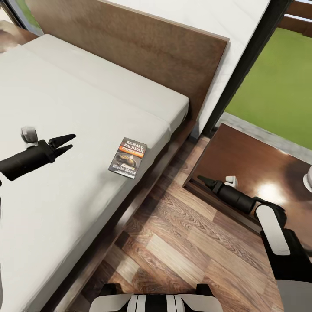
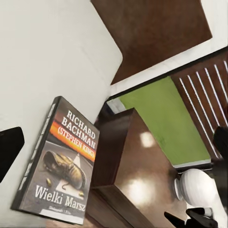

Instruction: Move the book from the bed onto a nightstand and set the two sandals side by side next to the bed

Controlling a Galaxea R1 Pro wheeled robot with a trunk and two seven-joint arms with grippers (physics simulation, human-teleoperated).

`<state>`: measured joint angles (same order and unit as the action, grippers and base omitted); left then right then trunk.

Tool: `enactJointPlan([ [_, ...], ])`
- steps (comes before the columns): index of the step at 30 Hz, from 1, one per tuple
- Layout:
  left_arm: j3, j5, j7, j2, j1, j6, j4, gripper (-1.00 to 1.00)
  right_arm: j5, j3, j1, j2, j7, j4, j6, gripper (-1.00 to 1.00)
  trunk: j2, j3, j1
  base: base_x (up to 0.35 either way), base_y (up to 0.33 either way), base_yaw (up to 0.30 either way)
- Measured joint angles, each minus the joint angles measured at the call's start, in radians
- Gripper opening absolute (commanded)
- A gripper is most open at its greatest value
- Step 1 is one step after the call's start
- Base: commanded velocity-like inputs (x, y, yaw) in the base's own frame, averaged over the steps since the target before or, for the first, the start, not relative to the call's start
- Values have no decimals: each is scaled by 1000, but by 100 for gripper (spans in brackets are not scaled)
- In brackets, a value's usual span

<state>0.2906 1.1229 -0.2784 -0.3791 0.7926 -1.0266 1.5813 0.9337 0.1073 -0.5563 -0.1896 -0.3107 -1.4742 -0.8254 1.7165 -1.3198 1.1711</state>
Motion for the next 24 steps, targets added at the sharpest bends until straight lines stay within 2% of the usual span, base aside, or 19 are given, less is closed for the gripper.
enactJointPlan([
  [1, 7, 16, 2, 1, -12, -2, 5, 100, 1, 0, -1, 8, 4, 10, 0, 100, 0, 0, 0, 0, 0, 183],
  [2, 16, 47, 5, 3, -33, -5, 14, 100, 2, -2, -2, 20, 8, 33, 1, 100, 0, 1, 0, 0, 0, 200],
  [4, 21, 73, 7, 6, -57, -7, 19, 100, 5, -3, -4, 31, 10, 57, 1, 100, 0, 2, 0, 0, 0, 219],
  [6, 23, 90, 9, 11, -82, -8, 23, 100, 7, -4, -6, 47, 10, 76, 1, 100, 0, 3, 0, 0, 0, 237],
  [10, 20, 108, 55, 52, -139, -11, 27, 100, 7, -6, -6, 88, -13, 94, 0, 100, 0, 5, 0, 0, 0, 253],
  [13, -11, 116, 96, 72, -156, -16, 27, 100, 4, -7, -6, 102, -25, 100, 0, 100, 0, 6, 0, 0, 0, 262],
  [14, -11, 117, 96, 72, -156, -16, 27, 100, 4, -7, -6, 102, -25, 100, 0, 100, 0, 7, 0, 0, 0, 264],
  [17, -52, 126, 121, 86, -158, -17, 28, 100, 4, -7, -6, 108, -31, 102, -1, 100, 0, 9, 0, 0, 0, 264],
  [18, -53, 126, 121, 86, -157, -17, 28, 100, 4, -7, -6, 108, -31, 102, -1, 100, 0, 9, 0, 0, 0, 261],
  [21, -85, 164, 137, 109, -148, -17, 28, 100, 5, -8, -6, 112, -32, 100, -1, 100, 0, 12, 0, 0, 0, 250],
  [22, -85, 164, 137, 109, -148, -17, 28, 100, 5, -8, -6, 112, -32, 100, -1, 100, 0, 13, 0, 0, 0, 241],
  [24, -105, 194, 156, 124, -135, -17, 28, 100, 5, -8, -6, 113, -33, 100, -2, 100, 0, 15, 0, 0, 0, 230],
])
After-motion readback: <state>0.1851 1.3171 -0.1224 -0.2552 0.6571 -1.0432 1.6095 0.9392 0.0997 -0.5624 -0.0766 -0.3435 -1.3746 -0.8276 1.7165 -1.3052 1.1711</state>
